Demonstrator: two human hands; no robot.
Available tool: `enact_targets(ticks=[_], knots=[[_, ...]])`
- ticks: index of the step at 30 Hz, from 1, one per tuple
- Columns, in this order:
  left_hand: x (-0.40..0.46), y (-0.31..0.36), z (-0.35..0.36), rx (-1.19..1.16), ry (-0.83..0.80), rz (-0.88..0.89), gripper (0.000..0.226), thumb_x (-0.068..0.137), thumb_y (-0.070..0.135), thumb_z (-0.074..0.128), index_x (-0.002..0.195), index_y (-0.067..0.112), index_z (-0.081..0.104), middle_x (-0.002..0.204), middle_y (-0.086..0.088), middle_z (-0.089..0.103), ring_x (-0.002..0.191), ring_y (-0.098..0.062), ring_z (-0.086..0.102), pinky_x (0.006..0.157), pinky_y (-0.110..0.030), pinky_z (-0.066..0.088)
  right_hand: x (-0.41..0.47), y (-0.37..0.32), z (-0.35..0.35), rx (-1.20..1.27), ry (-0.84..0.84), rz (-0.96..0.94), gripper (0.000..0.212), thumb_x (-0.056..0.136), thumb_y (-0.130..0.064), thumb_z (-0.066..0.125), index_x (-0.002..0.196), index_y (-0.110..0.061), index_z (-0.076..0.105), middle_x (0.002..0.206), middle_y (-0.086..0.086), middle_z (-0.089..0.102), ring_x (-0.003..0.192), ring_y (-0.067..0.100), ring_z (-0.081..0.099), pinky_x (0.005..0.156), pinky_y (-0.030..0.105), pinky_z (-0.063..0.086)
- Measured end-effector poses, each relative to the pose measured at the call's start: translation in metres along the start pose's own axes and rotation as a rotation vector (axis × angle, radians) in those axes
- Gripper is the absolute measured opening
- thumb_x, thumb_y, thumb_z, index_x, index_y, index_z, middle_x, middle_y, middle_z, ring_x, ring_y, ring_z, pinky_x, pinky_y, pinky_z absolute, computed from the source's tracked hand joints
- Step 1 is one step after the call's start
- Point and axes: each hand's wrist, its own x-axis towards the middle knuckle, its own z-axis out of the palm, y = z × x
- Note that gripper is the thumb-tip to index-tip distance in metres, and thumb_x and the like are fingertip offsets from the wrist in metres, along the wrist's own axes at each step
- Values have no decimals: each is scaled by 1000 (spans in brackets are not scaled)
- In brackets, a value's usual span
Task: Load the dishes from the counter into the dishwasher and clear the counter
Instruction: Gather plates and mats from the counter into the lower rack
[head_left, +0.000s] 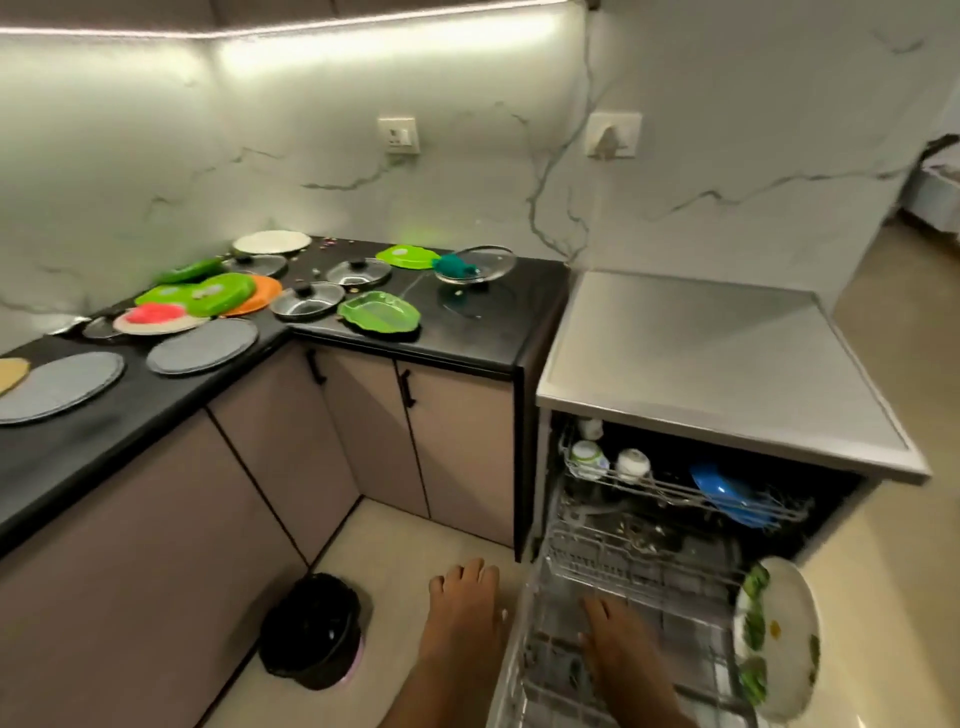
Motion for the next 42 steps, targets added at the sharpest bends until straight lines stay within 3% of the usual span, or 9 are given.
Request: enact_targets(ticks=[2,5,11,14,18,21,25,29,42], knots=[[4,-27,-7,-10,13,-35,42,97,35,43,137,23,39,142,1,37,127,-22,38,104,-37,29,18,-19,2,-103,0,-39,56,56,-33,88,108,-24,68,101,-3,68,85,12,67,73,23,53],[15,-81,-20,-37,48,-92,44,98,34,46,139,24,38,143,2,37,128,-20,37,105,-36,29,52,-51,18,-136,-53,-102,66,18,-40,94,81,-27,76,77,-10,69,58,0,64,52,10,46],[40,-205,-48,-120,145,-219,42,98,36,44,139,27,37,140,9,38,126,-14,38,104,-32,31,137,-113,77,-194,-70,-172,50,60,-50,80,103,-27,71,100,-8,66,82,8,67,72,22,53],[49,-277,-55,-142,141,-256,44,99,38,42,140,28,34,141,10,36,126,-13,38,104,-32,31,173,-172,106,-163,-146,-192,59,26,-55,84,80,-33,75,75,-15,65,53,-1,60,49,13,47],[58,-353,-61,-109,80,-269,50,99,38,42,145,24,30,146,6,32,130,-17,35,106,-35,29,209,-233,137,-211,-50,-232,62,18,-52,86,76,-37,70,71,-14,65,50,-3,57,46,9,42],[70,-395,-72,-81,85,-279,51,99,39,40,146,23,29,148,4,31,130,-18,35,104,-35,30,226,-280,133,-165,-121,-250,57,25,-51,88,76,-39,67,71,-15,64,54,-5,58,48,10,29],[100,-430,-92,-109,143,-281,50,99,39,42,145,22,31,146,4,34,129,-17,37,105,-35,30,254,-316,120,-101,-22,-233,34,82,-35,67,115,-29,62,112,-9,61,97,7,62,80,19,46],[138,-453,-113,-132,204,-267,51,98,39,45,145,22,33,144,4,36,128,-16,38,105,-34,32,294,-332,107,12,121,-244,35,68,-23,82,98,-25,65,92,-9,63,75,7,64,63,20,51],[366,-555,-197,-113,414,-285,40,91,28,60,127,11,52,125,-11,54,113,-32,50,91,-43,42,526,-396,57,259,441,-426,16,89,-11,64,105,-16,64,101,-3,63,86,16,63,77,26,50]])
